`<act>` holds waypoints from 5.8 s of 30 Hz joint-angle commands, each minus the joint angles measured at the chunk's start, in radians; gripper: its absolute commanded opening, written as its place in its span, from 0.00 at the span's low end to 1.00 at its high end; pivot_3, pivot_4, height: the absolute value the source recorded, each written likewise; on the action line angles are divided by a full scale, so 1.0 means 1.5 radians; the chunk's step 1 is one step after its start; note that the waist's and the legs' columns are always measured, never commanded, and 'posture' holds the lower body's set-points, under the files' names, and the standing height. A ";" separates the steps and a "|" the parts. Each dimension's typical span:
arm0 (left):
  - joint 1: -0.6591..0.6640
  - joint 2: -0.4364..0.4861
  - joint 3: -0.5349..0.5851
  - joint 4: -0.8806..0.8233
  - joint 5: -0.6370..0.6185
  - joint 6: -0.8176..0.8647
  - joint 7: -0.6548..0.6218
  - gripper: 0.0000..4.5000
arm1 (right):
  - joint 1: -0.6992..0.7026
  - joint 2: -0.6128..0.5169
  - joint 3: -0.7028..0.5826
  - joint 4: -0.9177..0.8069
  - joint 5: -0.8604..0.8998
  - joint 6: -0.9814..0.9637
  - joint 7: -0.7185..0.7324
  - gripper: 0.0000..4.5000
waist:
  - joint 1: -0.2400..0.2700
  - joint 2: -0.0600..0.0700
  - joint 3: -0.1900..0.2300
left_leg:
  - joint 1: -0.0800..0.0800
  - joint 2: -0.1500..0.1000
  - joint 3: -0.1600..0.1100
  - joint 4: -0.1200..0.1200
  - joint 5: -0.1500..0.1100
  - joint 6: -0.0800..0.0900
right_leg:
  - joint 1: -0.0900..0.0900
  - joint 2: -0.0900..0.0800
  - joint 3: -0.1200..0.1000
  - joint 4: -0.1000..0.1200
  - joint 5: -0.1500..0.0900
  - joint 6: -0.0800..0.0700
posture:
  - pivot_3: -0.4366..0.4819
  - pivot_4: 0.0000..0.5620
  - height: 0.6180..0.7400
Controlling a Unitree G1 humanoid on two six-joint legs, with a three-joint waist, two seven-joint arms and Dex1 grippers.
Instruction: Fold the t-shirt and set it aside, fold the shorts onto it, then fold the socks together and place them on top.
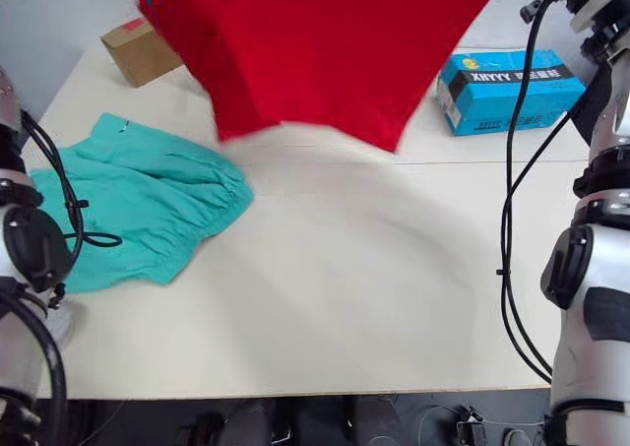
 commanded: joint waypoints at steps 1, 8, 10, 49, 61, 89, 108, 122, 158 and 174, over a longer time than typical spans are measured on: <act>0.086 0.019 -0.006 -0.001 -0.007 -0.036 -0.085 0.00 | 0.065 -0.024 -0.008 0.004 0.013 -0.035 0.037 0.01 | -0.004 0.000 0.000 | 0.001 0.000 0.000 0.000 0.000 0.001 | 0.000 -0.001 -0.003 0.000 0.000 0.000 | 0.48 0.27 1.00; 0.439 0.037 0.015 -0.294 -0.096 0.106 -0.188 0.00 | 0.334 -0.015 -0.040 -0.136 0.144 0.039 0.202 0.01 | -0.020 0.000 0.000 | -0.003 0.000 0.000 0.001 -0.001 0.000 | 0.001 -0.004 -0.008 -0.004 0.000 0.000 | 0.48 0.27 1.00; 0.589 0.043 0.032 -0.421 -0.119 0.177 -0.187 0.00 | 0.457 -0.023 -0.034 -0.228 0.181 0.082 0.260 0.01 | -0.020 0.001 0.001 | -0.006 0.001 0.000 0.007 -0.001 0.000 | 0.001 -0.004 -0.008 -0.004 0.000 0.000 | 0.48 0.27 1.00; 0.508 -0.080 -0.102 -0.301 -0.073 0.707 -0.076 0.00 | 0.553 0.098 -0.047 -0.367 0.180 0.694 -0.099 0.01 | 0.020 0.001 0.001 | 0.016 0.001 0.001 0.008 -0.001 -0.003 | 0.022 -0.003 -0.004 -0.008 0.002 -0.003 | 0.48 0.27 1.00; 0.579 -0.029 -0.064 -0.375 -0.068 0.456 -0.143 0.21 | 0.630 0.074 -0.034 -0.509 0.190 0.655 0.013 0.22 | 0.022 0.001 0.001 | 0.016 0.001 0.001 0.008 -0.001 -0.003 | 0.022 -0.003 -0.003 -0.008 0.001 -0.003 | 0.48 0.27 1.00; 0.619 0.002 -0.250 -0.340 0.260 -0.087 -0.155 0.93 | 0.747 -0.017 -0.048 -0.629 0.232 0.401 0.290 1.00 | 0.041 0.004 -0.001 | 0.018 0.000 0.001 0.008 -0.003 0.000 | 0.025 -0.004 -0.004 -0.011 0.002 -0.002 | 0.48 0.27 1.00; 0.560 0.007 -0.227 -0.286 0.065 -0.060 -0.290 0.01 | 0.435 -0.032 0.060 -0.217 0.107 0.522 0.293 1.00 | 0.022 0.005 -0.003 | 0.016 0.001 0.002 0.008 -0.002 0.000 | 0.023 -0.004 -0.004 -0.010 0.002 -0.003 | 0.48 0.27 1.00; 0.603 0.020 -0.179 -0.355 0.022 0.011 -0.293 0.01 | 0.231 0.015 0.140 0.117 -0.036 0.448 0.317 1.00 | 0.019 0.005 -0.003 | 0.015 0.001 0.003 0.007 -0.002 -0.001 | 0.022 -0.004 -0.003 -0.011 0.002 -0.003 | 0.48 0.27 1.00; 0.755 0.087 -0.078 -0.549 -0.100 0.240 -0.320 0.00 | 0.388 -0.058 0.040 -0.095 0.051 0.309 0.498 0.01 | 0.006 0.005 -0.003 | 0.015 0.001 0.003 0.006 -0.003 -0.002 | 0.022 -0.003 -0.003 -0.012 0.002 -0.003 | 0.48 0.27 1.00; 0.999 0.144 0.036 -0.715 -0.188 0.459 -0.333 0.00 | 0.772 -0.033 -0.061 -0.397 0.153 0.157 0.405 0.01 | 0.006 0.005 -0.003 | 0.018 0.001 0.002 0.006 -0.003 -0.002 | 0.024 -0.003 -0.003 -0.013 0.002 -0.003 | 0.48 0.27 1.00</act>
